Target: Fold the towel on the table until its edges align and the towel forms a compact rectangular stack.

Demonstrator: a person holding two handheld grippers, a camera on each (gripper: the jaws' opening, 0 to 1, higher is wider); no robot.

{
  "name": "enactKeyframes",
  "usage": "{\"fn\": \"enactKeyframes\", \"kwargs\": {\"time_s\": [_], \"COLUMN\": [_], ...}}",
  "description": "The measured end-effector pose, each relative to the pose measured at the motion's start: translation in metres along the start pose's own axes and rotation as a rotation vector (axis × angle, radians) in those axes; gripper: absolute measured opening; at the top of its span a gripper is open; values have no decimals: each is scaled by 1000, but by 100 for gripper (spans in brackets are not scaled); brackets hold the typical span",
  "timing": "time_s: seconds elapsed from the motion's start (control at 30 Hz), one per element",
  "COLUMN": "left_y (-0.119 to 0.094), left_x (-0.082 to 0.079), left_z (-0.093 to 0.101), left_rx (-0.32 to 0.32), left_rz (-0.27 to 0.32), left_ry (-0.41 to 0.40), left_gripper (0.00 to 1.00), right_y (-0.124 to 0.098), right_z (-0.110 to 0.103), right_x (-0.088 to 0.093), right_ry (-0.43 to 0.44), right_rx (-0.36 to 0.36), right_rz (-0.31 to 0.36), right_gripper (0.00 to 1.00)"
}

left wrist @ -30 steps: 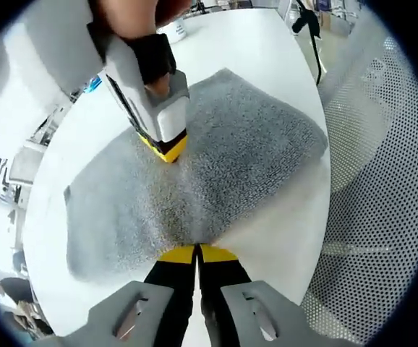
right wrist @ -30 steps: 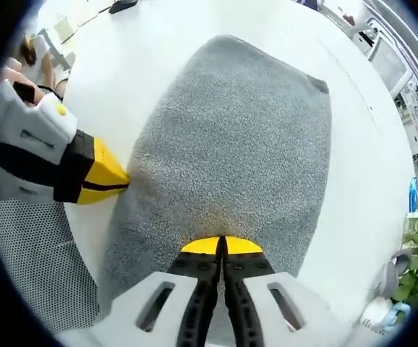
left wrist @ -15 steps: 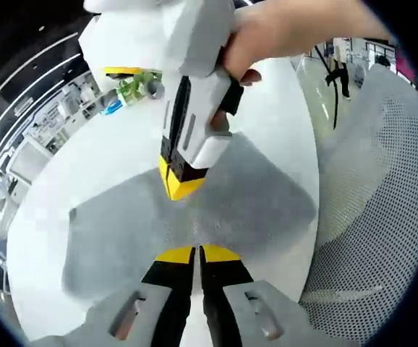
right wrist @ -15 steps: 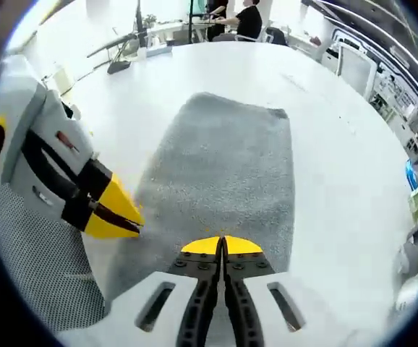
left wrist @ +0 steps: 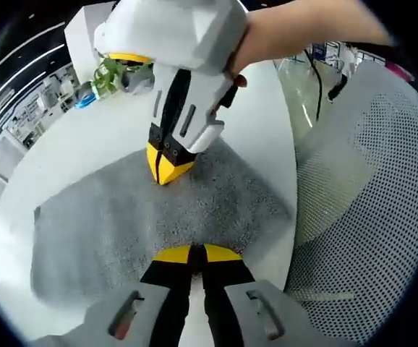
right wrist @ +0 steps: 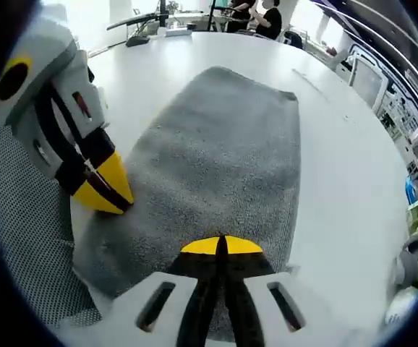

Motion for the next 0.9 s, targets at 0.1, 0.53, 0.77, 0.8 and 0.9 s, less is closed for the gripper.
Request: {"fn": "enactKeyframes", "kwargs": {"time_s": [0.1,0.53,0.77,0.8,0.9], "left_y": [1,0,-3,-3,-6], "left_x": [-2,-1,2,3,5], "left_z": [3,4,2,1,0], "left_rx": [-11,-15,-24,-25,-30], "left_rz": [-19,-102,-128,-130,-138], "left_ry": [-10,87,73,72,63], "left_gripper": [4,1,1,1,1], "right_y": [0,-2,-3,-3,-4], "right_z": [1,-14,-21,-22,-24], "right_x": [2,1,-2,-2,-2], "right_ry": [49,141,150,165,168], "right_rx": [-2,118,177,182,180], "right_rz": [12,-4,-46,-44,-35], "right_gripper": [0,0,0,0,0]}}
Point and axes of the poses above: the point that each gripper's makers call its tool centre point, and the gripper's own axes: y roughly forward along the fingers, z roughly to its right, x roughly out of its underside, the point moved 9 cm from there along -y, roughly backward along the fingers, and after that the axes turned 12 degrees about x, right-handed, at the moved point
